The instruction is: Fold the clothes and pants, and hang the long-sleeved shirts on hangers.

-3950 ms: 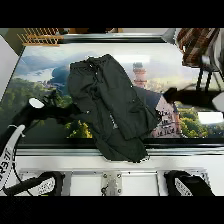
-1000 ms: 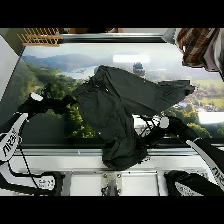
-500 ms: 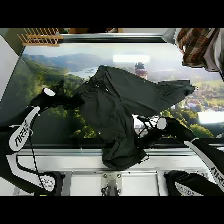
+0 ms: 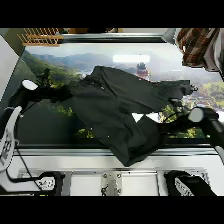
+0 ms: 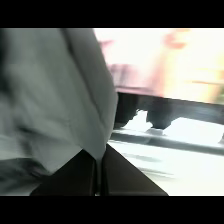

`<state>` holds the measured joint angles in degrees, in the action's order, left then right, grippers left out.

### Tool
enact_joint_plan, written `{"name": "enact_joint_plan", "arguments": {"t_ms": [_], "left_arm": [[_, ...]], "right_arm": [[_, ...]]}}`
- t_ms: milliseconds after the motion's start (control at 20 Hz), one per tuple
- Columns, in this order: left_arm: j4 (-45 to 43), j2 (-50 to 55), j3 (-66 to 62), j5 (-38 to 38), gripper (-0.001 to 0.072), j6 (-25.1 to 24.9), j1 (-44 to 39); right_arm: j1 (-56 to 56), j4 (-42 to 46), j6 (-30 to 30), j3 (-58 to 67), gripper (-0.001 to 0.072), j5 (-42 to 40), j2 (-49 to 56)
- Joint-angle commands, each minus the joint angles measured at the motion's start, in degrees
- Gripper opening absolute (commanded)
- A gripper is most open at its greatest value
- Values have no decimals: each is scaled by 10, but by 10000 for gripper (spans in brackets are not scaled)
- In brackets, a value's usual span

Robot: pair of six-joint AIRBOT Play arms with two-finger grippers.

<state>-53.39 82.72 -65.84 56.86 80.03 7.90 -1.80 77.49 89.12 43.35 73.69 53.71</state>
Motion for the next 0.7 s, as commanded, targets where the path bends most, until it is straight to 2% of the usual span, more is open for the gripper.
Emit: {"name": "enact_joint_plan", "arguments": {"t_ms": [0,200,350,500,650], "left_arm": [[-95,-166,111,82,16,-2,33],[-101,-382,260,172,17,4,38],[-102,-506,327,213,16,21,39],[-101,-579,363,230,17,36,39],[-98,-616,383,233,17,36,38]], "right_arm": [[-109,61,16,56,17,47,-80],[-192,62,18,66,17,49,-132],[-240,85,25,66,17,48,-140],[-279,123,27,66,17,44,-139],[-296,123,27,66,18,35,-134]]}}
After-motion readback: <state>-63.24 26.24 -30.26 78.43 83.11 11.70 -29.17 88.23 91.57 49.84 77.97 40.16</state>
